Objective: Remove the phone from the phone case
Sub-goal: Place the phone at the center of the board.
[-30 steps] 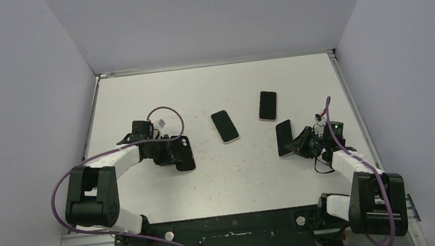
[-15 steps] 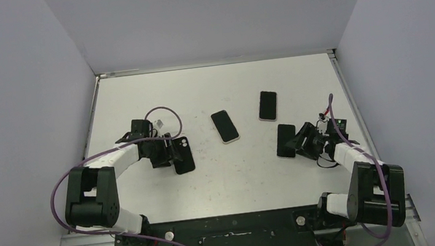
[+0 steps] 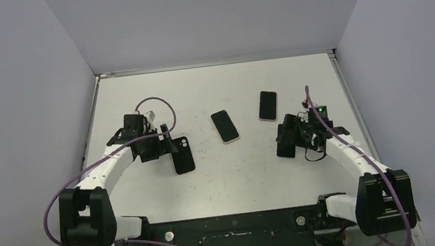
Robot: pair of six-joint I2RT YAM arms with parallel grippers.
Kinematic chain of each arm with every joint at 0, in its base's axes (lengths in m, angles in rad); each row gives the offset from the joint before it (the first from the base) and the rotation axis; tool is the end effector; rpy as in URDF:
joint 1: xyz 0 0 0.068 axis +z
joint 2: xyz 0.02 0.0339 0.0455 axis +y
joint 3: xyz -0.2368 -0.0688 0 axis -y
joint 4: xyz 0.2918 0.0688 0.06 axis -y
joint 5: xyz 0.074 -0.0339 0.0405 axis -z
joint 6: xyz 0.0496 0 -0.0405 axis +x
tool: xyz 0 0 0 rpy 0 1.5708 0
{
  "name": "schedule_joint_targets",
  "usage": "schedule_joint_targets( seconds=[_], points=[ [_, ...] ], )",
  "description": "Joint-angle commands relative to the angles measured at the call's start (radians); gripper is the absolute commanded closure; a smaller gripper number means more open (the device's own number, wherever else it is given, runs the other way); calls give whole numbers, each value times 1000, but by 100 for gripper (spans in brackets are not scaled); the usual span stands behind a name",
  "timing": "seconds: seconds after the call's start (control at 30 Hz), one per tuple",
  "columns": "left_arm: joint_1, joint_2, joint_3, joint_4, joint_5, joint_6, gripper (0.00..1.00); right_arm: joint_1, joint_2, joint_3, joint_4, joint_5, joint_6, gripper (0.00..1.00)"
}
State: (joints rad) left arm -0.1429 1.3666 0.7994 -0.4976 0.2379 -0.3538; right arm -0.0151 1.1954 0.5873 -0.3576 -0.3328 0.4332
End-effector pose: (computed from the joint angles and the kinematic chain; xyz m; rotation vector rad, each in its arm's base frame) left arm 0.3047 -0.0557 0.1323 -0.1989 2.6630 -0.4788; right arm 0.2759 0.0120 0.1169 0.4377 2.5228 0.5857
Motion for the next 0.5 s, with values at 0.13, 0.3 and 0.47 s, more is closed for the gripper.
schedule_joint_targets(
  seconds=[0.13, 0.3, 0.47],
  points=[
    [14, -187, 103, -64, -93, 36, 11, 404, 95, 202, 84, 228, 3, 0],
    [17, -256, 102, -94, -89, 38, 9, 561, 267, 339, 110, 287, -7, 0],
    [15, -296, 97, -107, -76, 46, 8, 666, 442, 489, 93, 381, -6, 0]
  ],
)
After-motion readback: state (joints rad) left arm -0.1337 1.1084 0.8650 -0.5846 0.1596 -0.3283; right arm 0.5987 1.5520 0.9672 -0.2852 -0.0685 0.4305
